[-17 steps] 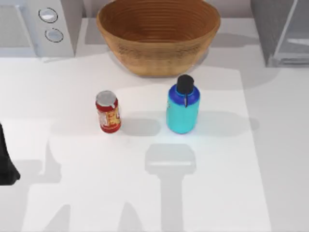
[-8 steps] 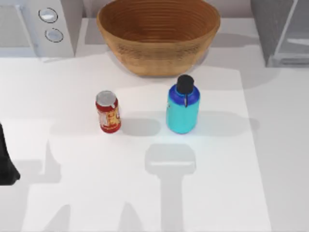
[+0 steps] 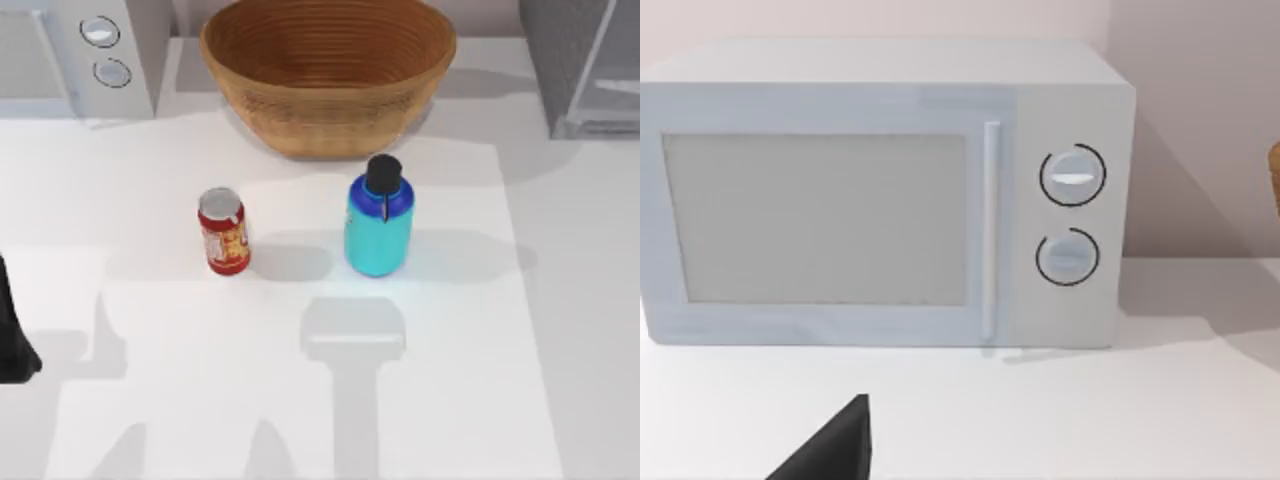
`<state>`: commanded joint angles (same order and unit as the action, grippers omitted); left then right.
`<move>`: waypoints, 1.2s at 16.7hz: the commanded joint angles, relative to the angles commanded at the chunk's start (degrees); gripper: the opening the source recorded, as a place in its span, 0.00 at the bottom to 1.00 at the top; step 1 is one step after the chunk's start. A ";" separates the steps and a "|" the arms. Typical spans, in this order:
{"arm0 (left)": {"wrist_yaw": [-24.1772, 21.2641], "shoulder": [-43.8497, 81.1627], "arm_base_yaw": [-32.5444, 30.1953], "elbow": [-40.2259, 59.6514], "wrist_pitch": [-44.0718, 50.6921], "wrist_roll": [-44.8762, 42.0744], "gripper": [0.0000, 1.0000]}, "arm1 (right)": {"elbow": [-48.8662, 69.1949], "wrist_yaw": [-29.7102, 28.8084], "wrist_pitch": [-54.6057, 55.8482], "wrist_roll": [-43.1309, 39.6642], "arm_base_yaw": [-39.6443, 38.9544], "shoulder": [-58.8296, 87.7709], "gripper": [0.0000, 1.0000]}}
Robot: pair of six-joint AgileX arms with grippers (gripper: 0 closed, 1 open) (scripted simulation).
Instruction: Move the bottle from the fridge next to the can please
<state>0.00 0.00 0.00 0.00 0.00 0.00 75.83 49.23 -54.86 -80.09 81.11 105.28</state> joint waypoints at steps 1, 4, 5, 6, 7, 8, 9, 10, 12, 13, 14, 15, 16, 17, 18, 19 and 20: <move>0.00 0.00 0.00 0.00 0.00 0.00 1.00 | -0.14 -0.71 4.44 5.77 -3.22 0.06 1.00; 0.00 0.00 0.00 0.00 0.00 0.00 1.00 | -0.62 -2.71 17.60 22.12 -12.71 0.12 1.00; 0.00 0.00 0.00 0.00 0.00 0.00 1.00 | -0.76 -3.28 21.68 26.83 -15.64 0.11 1.00; 0.00 0.00 0.00 0.00 0.00 0.00 1.00 | -0.88 -3.80 25.48 31.00 -18.40 0.10 1.00; 0.00 0.00 0.00 0.00 0.00 0.00 1.00 | -0.98 -4.26 28.91 34.57 -20.92 0.06 1.00; 0.00 0.00 0.00 0.00 0.00 0.00 1.00 | -1.06 -4.64 31.76 37.48 -23.11 0.00 1.00; 0.00 0.00 0.00 0.00 0.00 0.00 1.00 | -1.12 -4.95 34.03 39.79 -24.95 -0.08 1.00; 0.00 0.00 0.00 0.00 0.00 0.00 1.00 | -1.17 -5.18 35.72 41.52 -26.38 -0.15 1.00; 0.00 0.00 0.00 0.00 0.00 0.00 1.00 | -1.20 -5.39 37.33 43.16 -27.78 -0.24 1.00; 0.00 0.00 0.00 0.00 0.00 0.00 1.00 | -1.20 -5.39 37.33 43.16 -27.78 -0.24 1.00; 0.00 0.00 0.00 0.00 0.00 0.00 1.00 | -1.20 -5.39 37.33 43.16 -27.78 -0.24 1.00; 0.00 0.00 0.00 0.00 0.00 0.00 1.00 | -1.20 -5.39 37.33 43.16 -27.78 -0.24 1.00; 0.00 0.00 0.00 0.00 0.00 0.00 1.00 | -1.64 -5.29 37.52 43.01 -27.08 -0.59 1.00; 0.00 0.00 0.00 0.00 0.00 0.00 1.00 | -1.69 -5.38 37.56 43.12 -27.20 -0.59 1.00; 0.00 0.00 0.00 0.00 0.00 0.00 1.00 | -1.94 -5.86 37.76 43.67 -27.81 -0.60 1.00; 0.00 0.00 0.00 0.00 0.00 0.00 1.00 | -2.45 -6.79 38.18 44.74 -29.08 -0.63 1.00; 0.00 0.00 0.00 0.00 0.00 0.00 1.00 | -3.17 -8.08 38.77 46.20 -30.88 -0.71 1.00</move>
<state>0.00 0.00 0.00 0.00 0.00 0.00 72.66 41.15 -16.09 -33.89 50.23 104.57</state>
